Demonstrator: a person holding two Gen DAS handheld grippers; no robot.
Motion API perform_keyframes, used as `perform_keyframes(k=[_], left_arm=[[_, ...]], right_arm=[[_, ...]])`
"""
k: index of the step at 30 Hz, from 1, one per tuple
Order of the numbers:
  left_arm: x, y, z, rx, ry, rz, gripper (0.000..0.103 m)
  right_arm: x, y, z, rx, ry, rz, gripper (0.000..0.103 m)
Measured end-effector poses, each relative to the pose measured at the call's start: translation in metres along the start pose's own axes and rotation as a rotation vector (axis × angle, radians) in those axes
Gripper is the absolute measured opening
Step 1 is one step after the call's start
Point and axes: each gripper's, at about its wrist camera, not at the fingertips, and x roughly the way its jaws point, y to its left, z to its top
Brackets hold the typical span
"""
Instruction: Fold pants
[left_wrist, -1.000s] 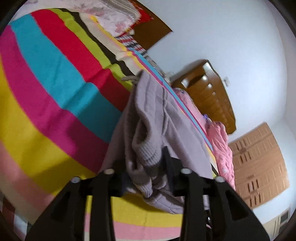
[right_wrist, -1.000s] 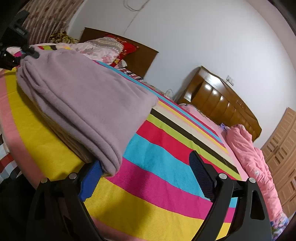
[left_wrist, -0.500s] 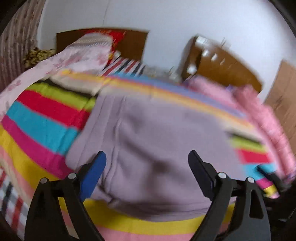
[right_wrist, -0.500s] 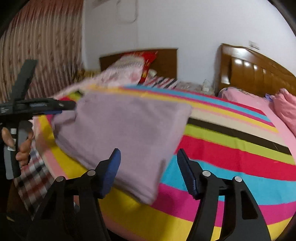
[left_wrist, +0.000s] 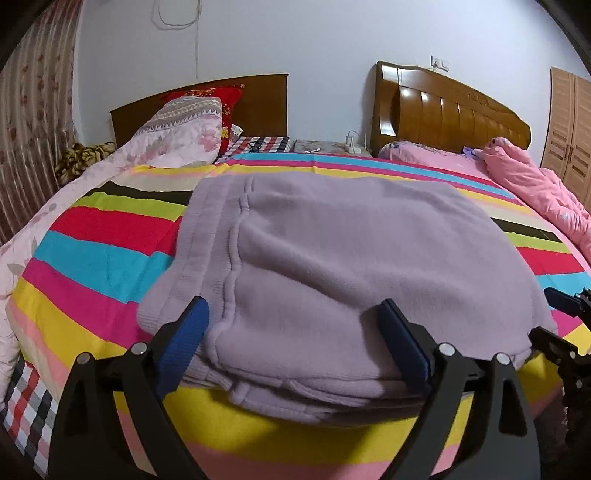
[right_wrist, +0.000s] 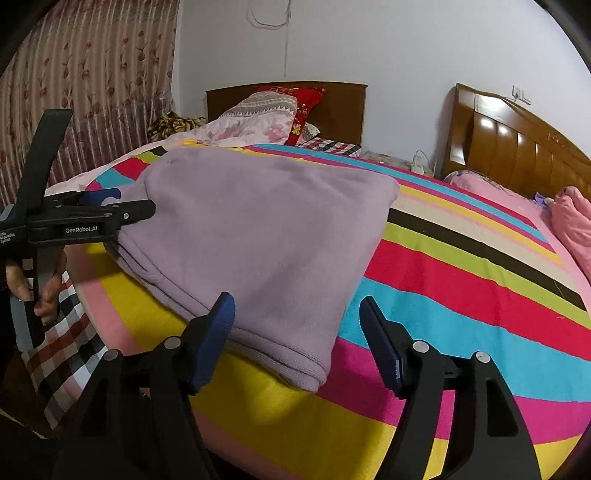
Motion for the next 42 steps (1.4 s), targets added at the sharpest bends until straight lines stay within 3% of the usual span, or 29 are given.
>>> perform_keyframes(k=[3, 5, 8, 10, 12, 14, 16, 19, 22, 24, 25, 26, 28, 29, 31, 34, 36, 38, 40, 42], left_arm=[[-0.002, -0.003, 0.001, 0.003, 0.025, 0.004, 0.092], [-0.012, -0.002, 0.015, -0.014, 0.067, 0.015, 0.092], [-0.031, 0.002, 0.035, -0.053, 0.011, -0.027, 0.094], [-0.032, -0.004, 0.050, -0.027, -0.028, -0.049, 0.097], [-0.019, -0.009, 0.055, 0.000, -0.004, -0.053, 0.097], [0.005, -0.008, 0.049, -0.012, 0.064, -0.032, 0.097], [0.019, 0.000, 0.028, -0.041, 0.111, -0.024, 0.096], [0.013, -0.010, 0.012, 0.063, 0.061, 0.022, 0.097], [0.014, -0.006, 0.012, 0.047, 0.063, 0.006, 0.098], [0.014, -0.005, 0.010, 0.039, 0.048, -0.001, 0.098], [0.014, -0.002, 0.010, 0.037, 0.039, -0.004, 0.098], [0.013, -0.002, 0.007, 0.037, 0.028, -0.005, 0.098], [0.012, -0.001, 0.002, 0.035, 0.008, -0.008, 0.098], [0.011, -0.001, 0.000, 0.034, 0.003, -0.010, 0.098], [0.010, -0.001, 0.000, 0.032, 0.001, -0.015, 0.098], [0.010, 0.000, 0.001, 0.034, 0.001, -0.015, 0.098], [0.010, 0.000, 0.002, 0.036, 0.001, -0.020, 0.098], [0.010, 0.000, 0.002, 0.039, 0.000, -0.021, 0.098], [0.010, -0.001, 0.002, 0.040, 0.000, -0.019, 0.098], [0.010, -0.001, 0.002, 0.043, -0.001, -0.016, 0.098]], right_arm=[[0.006, -0.017, 0.011, 0.062, 0.082, 0.108, 0.071], [0.009, -0.039, 0.023, 0.123, 0.153, 0.263, 0.072], [0.006, -0.080, 0.047, 0.220, 0.082, 0.303, 0.073], [0.018, -0.102, 0.073, 0.263, 0.043, 0.319, 0.073], [0.038, -0.111, 0.094, 0.271, 0.035, 0.376, 0.073], [0.063, -0.112, 0.116, 0.269, 0.040, 0.411, 0.073], [0.090, -0.109, 0.132, 0.273, 0.078, 0.499, 0.076], [0.119, -0.096, 0.146, 0.214, 0.156, 0.577, 0.079], [0.142, -0.094, 0.150, 0.125, 0.216, 0.548, 0.085], [0.165, -0.110, 0.150, 0.154, 0.264, 0.422, 0.081], [0.171, -0.123, 0.153, 0.188, 0.246, 0.363, 0.076], [0.170, -0.134, 0.155, 0.236, 0.222, 0.360, 0.075], [0.161, -0.152, 0.163, 0.357, 0.160, 0.376, 0.078], [0.155, -0.149, 0.166, 0.361, 0.139, 0.423, 0.078], [0.150, -0.124, 0.171, 0.292, 0.144, 0.521, 0.085], [0.159, -0.066, 0.168, 0.075, 0.260, 0.645, 0.088], [0.177, -0.053, 0.165, 0.004, 0.338, 0.554, 0.088], [0.185, -0.071, 0.167, 0.080, 0.336, 0.430, 0.083], [0.164, -0.093, 0.171, 0.212, 0.256, 0.442, 0.084], [0.129, -0.092, 0.166, 0.227, 0.164, 0.513, 0.089]])
